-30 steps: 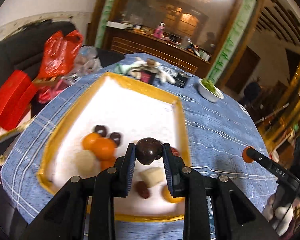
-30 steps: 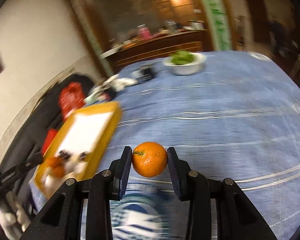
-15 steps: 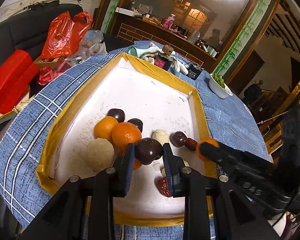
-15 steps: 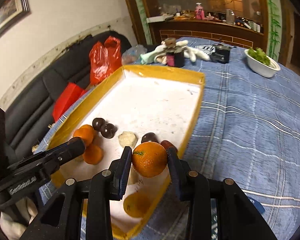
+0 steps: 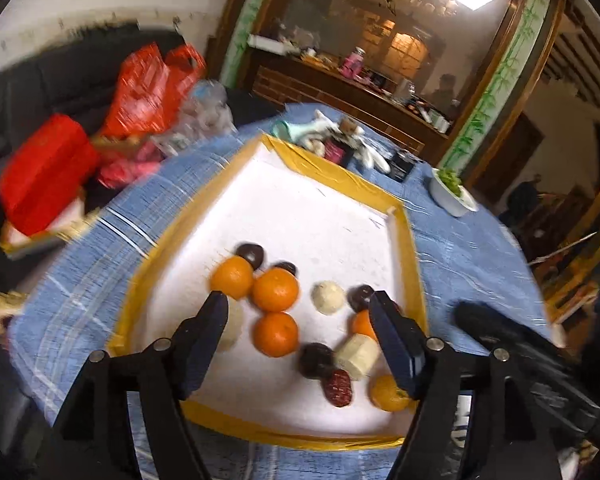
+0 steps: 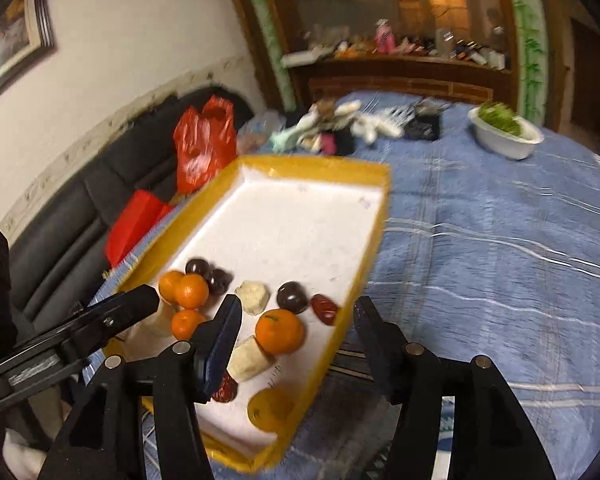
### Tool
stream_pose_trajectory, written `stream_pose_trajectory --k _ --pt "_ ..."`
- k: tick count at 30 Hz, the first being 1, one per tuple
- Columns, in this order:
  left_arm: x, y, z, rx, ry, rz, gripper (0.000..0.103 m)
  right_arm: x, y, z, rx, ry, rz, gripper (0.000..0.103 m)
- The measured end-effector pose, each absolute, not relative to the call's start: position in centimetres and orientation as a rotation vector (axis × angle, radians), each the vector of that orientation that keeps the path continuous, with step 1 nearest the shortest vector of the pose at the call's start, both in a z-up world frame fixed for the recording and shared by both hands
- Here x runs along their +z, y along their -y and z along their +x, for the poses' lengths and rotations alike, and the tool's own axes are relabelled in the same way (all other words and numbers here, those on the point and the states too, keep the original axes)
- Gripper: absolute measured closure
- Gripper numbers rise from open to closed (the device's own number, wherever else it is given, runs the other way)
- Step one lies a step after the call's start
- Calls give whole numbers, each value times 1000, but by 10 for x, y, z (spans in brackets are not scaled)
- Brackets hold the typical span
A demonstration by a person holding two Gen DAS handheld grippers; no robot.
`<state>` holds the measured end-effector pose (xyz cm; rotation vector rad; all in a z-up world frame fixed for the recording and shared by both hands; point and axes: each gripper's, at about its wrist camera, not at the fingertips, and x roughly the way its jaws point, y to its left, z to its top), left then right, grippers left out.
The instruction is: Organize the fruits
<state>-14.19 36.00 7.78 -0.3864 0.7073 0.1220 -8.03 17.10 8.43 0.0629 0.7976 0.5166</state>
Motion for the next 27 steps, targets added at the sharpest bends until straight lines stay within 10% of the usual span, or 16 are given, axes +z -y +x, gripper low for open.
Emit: stream_pose_trajectory --k 15,27 --pt "136 -263 -185 329 -521 -18 1 95 -99 -157 375 -664 150 23" --pt "137 -223 -190 268 -547 38 0 93 -81 -175 335 -629 121 17"
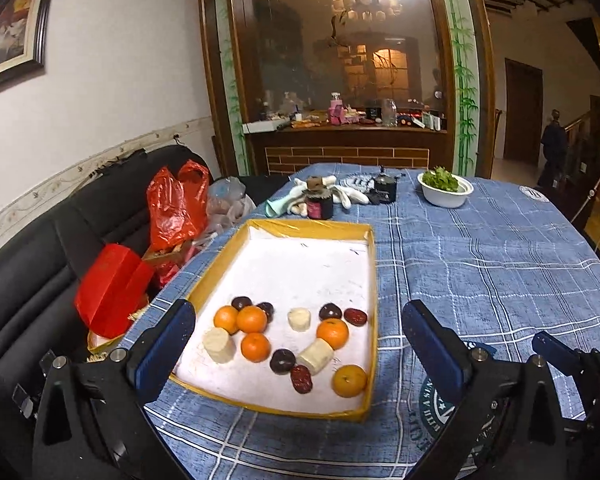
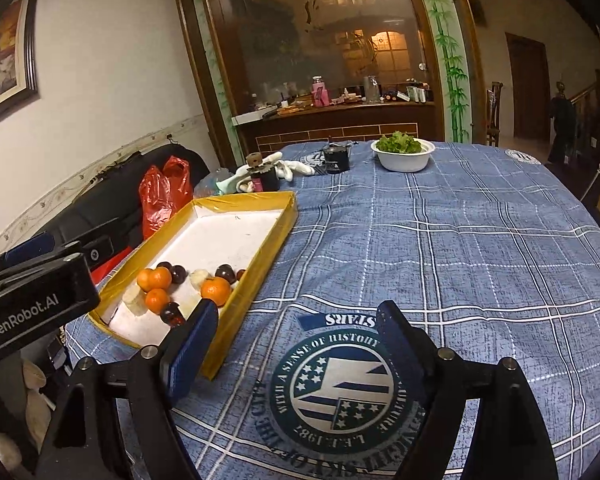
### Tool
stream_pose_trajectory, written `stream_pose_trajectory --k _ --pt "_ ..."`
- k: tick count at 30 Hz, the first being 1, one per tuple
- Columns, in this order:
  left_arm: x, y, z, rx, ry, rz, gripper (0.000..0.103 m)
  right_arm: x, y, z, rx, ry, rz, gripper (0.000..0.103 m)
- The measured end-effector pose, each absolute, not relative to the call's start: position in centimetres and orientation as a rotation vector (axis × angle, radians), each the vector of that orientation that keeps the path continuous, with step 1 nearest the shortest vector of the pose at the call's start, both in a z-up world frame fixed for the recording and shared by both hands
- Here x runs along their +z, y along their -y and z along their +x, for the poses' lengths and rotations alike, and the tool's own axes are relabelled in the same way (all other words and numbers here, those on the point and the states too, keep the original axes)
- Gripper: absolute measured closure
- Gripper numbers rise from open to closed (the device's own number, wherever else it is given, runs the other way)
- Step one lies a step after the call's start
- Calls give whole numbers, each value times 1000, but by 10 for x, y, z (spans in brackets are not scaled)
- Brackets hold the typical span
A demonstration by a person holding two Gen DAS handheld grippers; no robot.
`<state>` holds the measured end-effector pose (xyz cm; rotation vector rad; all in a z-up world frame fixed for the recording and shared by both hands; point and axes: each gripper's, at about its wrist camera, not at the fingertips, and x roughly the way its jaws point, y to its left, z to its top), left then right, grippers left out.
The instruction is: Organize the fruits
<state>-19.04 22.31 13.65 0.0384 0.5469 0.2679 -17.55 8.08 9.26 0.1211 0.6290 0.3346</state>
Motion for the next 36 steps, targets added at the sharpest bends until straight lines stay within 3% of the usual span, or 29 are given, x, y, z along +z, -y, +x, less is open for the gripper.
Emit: stream_pose_trajectory --k 36 --pt "93 -224 -171 129 -735 -72 0 69 -88 -173 269 -699 38 12"
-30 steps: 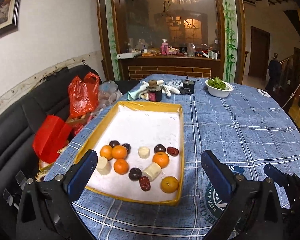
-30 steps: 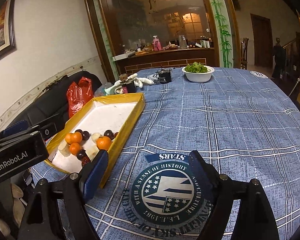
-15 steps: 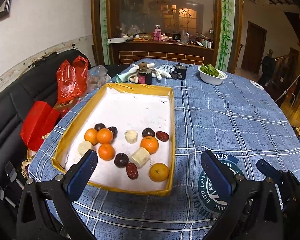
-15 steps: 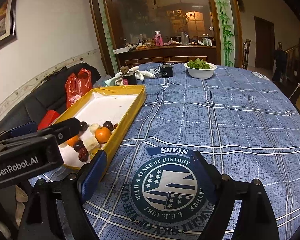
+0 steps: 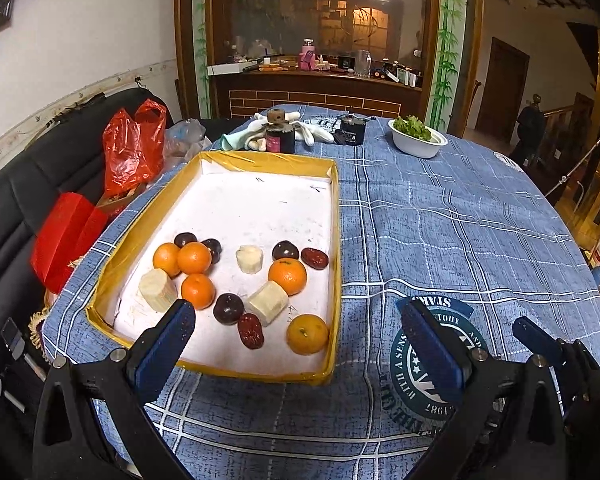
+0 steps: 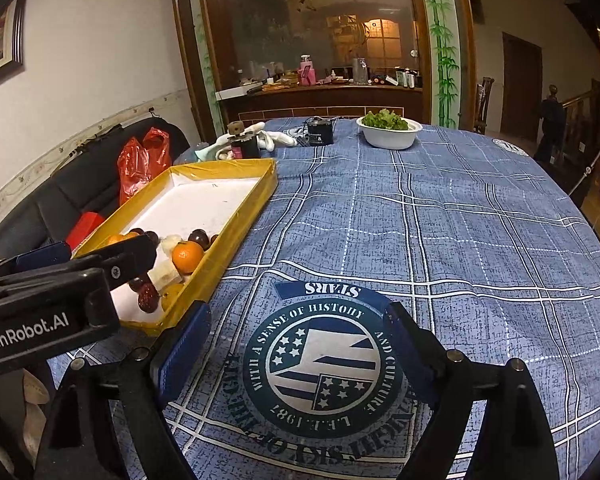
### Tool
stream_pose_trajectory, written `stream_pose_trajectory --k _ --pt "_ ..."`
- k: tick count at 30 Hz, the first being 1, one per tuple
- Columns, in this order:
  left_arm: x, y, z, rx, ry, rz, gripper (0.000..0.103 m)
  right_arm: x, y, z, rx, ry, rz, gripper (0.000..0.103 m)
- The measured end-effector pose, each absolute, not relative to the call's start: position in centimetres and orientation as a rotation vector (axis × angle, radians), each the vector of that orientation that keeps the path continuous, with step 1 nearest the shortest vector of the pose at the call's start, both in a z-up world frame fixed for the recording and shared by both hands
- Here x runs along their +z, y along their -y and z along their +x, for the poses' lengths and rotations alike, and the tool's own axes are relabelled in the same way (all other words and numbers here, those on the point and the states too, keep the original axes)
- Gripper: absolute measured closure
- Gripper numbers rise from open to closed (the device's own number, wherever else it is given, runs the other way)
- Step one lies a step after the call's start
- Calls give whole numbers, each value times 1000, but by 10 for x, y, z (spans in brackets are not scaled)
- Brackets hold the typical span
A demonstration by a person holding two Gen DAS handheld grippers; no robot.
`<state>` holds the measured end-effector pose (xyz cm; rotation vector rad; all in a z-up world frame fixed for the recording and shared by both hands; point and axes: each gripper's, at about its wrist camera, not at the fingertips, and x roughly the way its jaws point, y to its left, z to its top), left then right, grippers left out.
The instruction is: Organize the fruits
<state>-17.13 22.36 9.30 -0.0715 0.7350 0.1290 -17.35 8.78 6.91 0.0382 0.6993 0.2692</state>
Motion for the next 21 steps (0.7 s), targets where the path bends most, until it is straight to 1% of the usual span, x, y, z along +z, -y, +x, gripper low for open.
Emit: stream_pose_trajectory --k 21 --pt "89 -230 -171 122 -745 -94 0 67 -96 -175 269 -709 10 10"
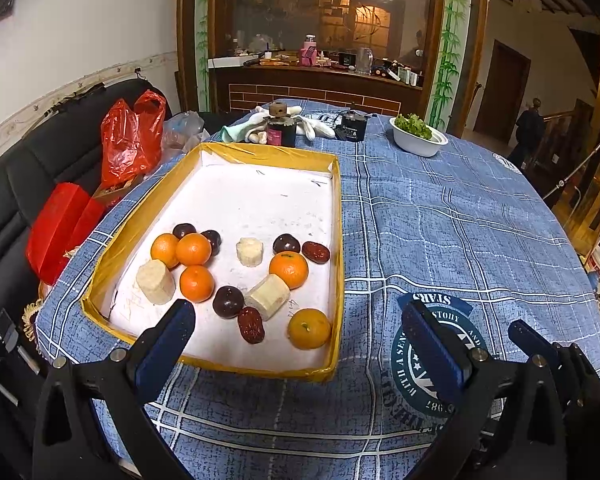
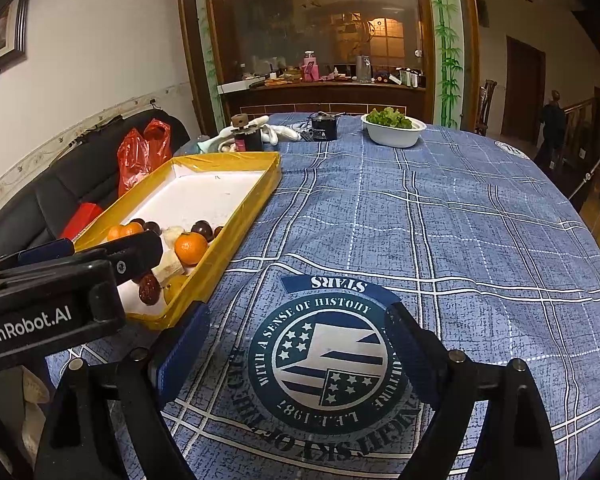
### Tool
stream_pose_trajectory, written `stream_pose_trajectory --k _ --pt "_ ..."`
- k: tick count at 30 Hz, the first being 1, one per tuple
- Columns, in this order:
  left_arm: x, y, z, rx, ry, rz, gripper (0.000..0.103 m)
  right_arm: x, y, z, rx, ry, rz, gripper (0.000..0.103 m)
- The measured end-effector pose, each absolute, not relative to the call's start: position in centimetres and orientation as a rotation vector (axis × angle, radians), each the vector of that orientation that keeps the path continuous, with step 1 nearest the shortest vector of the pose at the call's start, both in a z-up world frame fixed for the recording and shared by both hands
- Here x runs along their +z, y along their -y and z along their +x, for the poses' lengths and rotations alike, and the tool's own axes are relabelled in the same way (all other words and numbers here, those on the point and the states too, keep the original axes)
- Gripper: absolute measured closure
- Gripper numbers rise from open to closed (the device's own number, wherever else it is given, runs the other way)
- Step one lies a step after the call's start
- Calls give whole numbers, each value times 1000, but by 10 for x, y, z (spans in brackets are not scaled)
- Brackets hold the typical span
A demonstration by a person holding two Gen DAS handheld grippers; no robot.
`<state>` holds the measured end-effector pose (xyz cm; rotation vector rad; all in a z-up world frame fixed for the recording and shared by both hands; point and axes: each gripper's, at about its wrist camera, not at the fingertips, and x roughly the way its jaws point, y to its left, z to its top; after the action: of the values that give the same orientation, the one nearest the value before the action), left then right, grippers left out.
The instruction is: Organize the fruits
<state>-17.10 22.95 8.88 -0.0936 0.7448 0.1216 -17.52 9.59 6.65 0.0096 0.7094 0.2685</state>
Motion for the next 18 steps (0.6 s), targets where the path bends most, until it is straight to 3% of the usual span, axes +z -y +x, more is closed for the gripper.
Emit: stream_pose_trajectory --k 18 --pt "87 -230 -172 123 -747 -98 0 64 -99 -178 272 -719 13 10"
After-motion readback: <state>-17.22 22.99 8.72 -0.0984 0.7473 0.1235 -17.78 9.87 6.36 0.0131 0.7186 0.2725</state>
